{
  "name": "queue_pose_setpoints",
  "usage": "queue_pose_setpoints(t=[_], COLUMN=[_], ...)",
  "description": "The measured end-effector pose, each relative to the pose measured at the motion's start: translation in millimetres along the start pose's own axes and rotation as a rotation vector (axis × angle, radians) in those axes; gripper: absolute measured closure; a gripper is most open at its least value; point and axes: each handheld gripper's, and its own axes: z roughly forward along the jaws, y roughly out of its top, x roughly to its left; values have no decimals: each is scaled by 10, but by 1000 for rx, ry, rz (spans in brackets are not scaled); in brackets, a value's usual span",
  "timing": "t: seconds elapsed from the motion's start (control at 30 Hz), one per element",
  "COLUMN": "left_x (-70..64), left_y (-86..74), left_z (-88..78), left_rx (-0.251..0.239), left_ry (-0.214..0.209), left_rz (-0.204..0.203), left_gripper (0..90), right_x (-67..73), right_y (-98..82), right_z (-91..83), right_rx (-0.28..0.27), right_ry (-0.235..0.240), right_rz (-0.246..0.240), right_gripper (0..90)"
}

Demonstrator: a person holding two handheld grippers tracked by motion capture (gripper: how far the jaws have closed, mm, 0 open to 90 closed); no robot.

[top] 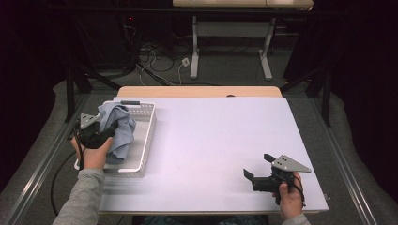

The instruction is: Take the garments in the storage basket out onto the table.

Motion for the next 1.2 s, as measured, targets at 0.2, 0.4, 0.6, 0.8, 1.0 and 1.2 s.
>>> queue_pose_setpoints(t=[0.2, 0.4, 0.6, 0.8, 1.0, 1.2], left_x=[33, -1, -77, -167, -217, -234], left_y=[49, 89, 200, 378, 524, 615], left_z=[-93, -132, -199, -312, -421, -512], left_rx=[-63, -72, -102, -140, -167, -197], left_ry=[-19, -16, -30, -62, -74, -88], left_rz=[-38, -21, 0, 17, 28, 31], left_gripper=[695, 714, 717, 718, 717, 717], right_x=[1, 7, -2, 0, 0, -1], right_y=[0, 1, 0, 0, -1, -3], right_z=[4, 4, 7, 4, 4, 11], right_rx=[0, -2, -1, 0, 0, -4], right_ry=[3, 2, 5, 3, 3, 7], right_rz=[-3, -2, -3, -2, -2, 4], right_gripper=[6, 5, 6, 6, 6, 6])
